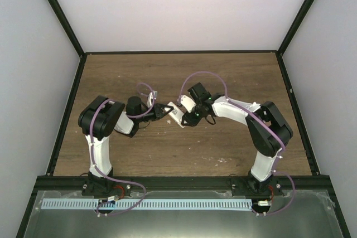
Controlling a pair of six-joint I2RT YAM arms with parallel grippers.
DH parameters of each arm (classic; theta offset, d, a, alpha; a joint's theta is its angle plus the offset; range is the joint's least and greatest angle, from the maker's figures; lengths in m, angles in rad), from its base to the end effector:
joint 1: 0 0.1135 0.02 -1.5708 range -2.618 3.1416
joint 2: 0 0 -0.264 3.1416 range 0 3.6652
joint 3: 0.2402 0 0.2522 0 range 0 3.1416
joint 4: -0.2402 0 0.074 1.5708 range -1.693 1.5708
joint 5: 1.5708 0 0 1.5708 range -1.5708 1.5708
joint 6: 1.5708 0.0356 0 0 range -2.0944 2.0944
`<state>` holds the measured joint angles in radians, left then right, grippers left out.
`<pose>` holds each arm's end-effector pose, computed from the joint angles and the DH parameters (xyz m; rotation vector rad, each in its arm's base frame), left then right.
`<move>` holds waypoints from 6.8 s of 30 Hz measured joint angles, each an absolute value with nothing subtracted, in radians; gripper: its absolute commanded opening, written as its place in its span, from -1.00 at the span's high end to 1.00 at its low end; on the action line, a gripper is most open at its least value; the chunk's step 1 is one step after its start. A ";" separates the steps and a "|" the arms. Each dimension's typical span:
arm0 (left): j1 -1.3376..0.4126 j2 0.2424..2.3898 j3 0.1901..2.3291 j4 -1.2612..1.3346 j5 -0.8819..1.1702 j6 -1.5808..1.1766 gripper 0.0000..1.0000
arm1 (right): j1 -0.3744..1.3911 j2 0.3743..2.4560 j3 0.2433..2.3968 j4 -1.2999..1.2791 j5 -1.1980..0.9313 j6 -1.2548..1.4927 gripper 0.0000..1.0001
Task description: Load the batteries into the remote control
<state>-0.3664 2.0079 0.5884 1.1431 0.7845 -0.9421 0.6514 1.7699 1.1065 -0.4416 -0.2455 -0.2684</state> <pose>0.2929 -0.1393 0.0925 0.0318 2.0956 -1.5767 0.2738 0.2196 0.1717 -1.2674 2.3811 0.4483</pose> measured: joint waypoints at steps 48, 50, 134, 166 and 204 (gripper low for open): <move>-0.366 2.008 0.594 1.131 0.784 -0.942 1.00 | 0.661 1.796 1.076 -0.395 -0.253 -0.268 0.04; -0.366 2.008 0.594 1.132 0.784 -0.943 1.00 | 0.664 1.796 1.076 -0.395 -0.246 -0.268 0.03; -0.364 2.008 0.587 1.152 0.775 -0.942 1.00 | 0.557 1.819 1.075 -0.393 -0.364 -0.238 0.38; -0.351 2.039 0.527 1.306 0.742 -0.987 1.00 | 0.472 1.941 1.142 -0.405 -0.630 -0.157 0.46; -0.355 2.059 0.521 1.354 0.722 -1.021 1.00 | 0.468 1.952 1.162 -0.352 -0.657 -0.064 0.18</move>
<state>-0.3550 2.0590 0.5209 1.3537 0.7219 -1.0214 0.4683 1.9522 1.1618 -0.3515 -0.6571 -0.0635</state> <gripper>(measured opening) 0.170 0.373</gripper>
